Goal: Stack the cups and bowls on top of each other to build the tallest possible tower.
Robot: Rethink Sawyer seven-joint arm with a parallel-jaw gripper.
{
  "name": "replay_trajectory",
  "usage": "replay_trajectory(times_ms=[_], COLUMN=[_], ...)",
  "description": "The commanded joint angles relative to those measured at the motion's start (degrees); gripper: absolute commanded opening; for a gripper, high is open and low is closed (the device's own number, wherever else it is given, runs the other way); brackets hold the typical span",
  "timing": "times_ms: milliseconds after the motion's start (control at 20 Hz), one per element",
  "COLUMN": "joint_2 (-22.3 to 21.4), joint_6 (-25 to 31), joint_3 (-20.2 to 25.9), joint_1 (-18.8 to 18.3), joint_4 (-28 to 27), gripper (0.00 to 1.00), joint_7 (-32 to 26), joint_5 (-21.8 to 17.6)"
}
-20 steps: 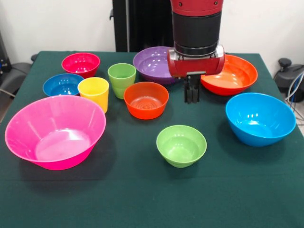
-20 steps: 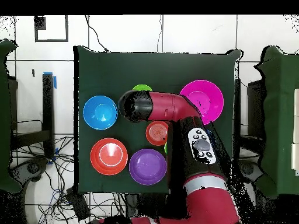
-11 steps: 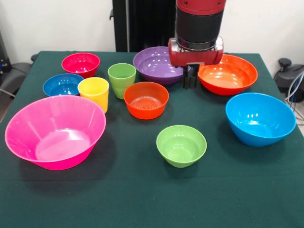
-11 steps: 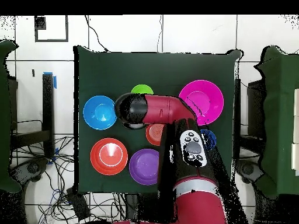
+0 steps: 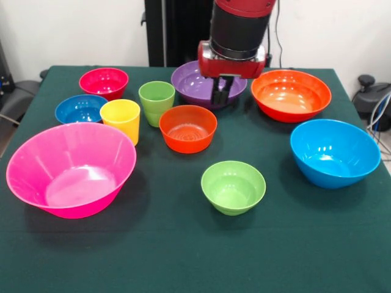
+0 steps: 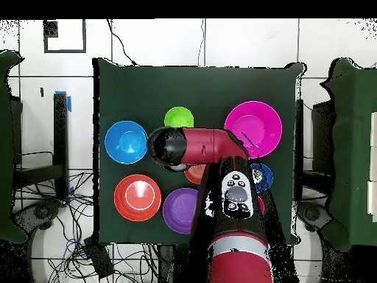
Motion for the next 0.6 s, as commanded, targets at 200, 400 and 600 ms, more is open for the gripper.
replay_trajectory(times_ms=[200,400,600], joint_2=[5.61,6.44,8.36], joint_6=[-0.94,-3.72,-5.53], joint_3=[-1.84,-2.81,-3.82], joint_1=[1.19,2.29,3.12], joint_4=[-0.45,0.54,0.64], gripper=[0.00,0.00,0.00], joint_7=[6.33,8.71,9.82], joint_5=[-4.10,-3.08,-2.79])
